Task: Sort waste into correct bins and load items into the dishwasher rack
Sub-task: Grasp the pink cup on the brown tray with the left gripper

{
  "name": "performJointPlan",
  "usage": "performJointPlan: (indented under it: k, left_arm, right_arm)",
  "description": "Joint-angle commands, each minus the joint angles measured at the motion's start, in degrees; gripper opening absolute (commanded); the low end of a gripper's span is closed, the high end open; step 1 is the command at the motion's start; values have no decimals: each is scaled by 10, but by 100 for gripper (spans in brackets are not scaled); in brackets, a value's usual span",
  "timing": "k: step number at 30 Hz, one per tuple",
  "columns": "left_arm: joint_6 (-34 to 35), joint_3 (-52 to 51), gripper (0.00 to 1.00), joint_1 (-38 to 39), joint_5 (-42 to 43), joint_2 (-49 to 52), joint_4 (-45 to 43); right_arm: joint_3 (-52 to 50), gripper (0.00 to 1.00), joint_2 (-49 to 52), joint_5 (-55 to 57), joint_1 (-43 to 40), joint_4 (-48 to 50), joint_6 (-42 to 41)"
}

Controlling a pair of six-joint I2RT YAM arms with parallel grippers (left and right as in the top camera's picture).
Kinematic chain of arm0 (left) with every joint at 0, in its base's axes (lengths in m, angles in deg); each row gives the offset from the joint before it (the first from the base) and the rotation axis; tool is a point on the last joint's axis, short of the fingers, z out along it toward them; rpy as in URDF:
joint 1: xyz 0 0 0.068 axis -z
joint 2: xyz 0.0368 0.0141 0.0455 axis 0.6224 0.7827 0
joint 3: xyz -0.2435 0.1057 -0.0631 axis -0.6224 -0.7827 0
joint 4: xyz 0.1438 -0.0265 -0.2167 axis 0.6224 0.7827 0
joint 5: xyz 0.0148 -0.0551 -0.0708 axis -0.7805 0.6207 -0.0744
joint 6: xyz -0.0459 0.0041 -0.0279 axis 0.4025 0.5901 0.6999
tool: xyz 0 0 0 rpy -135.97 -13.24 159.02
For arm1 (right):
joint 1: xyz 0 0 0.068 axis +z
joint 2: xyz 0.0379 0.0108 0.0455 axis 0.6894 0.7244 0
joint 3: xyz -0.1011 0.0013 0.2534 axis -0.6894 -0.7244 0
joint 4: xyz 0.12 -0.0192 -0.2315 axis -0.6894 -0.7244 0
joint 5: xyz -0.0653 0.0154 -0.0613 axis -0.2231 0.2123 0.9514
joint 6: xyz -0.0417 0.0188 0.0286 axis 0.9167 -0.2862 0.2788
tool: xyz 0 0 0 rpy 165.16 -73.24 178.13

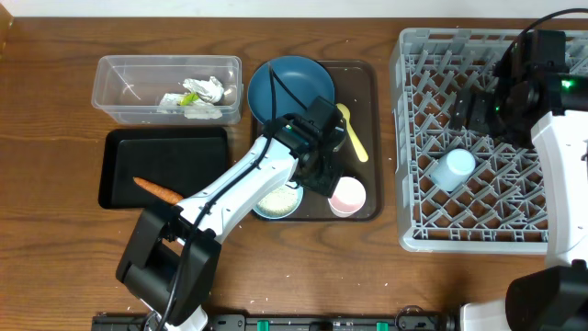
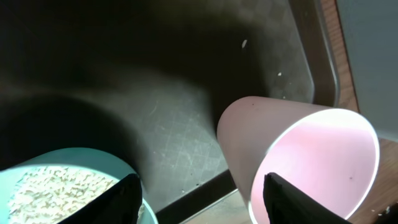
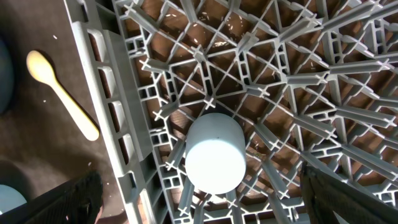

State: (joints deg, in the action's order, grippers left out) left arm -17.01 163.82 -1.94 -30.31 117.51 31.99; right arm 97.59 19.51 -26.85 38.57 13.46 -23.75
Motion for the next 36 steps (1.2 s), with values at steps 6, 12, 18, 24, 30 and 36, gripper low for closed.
performJointPlan:
  k: [6,12,18,24,30,36]
  left_arm:
    - [6,-1,58,13,11,39,-3]
    - [18,5,38,7,11,48,-5]
    - [27,25,14,7,11,45,-3]
    - [40,42,6,-23,44,17,1]
    - [37,42,6,-130,235,-21,-10]
    - [29,42,6,-238,479,-25,-61]
  right_arm:
    - [1,99,1,-2,2,1,5]
    - [1,99,1,-2,2,1,5]
    - [1,99,1,-3,2,1,5]
    - [-1,99,1,-57,3,7,5]
    - [-45,99,1,-254,32,97,60]
    - [-133,99,1,-502,93,299,73]
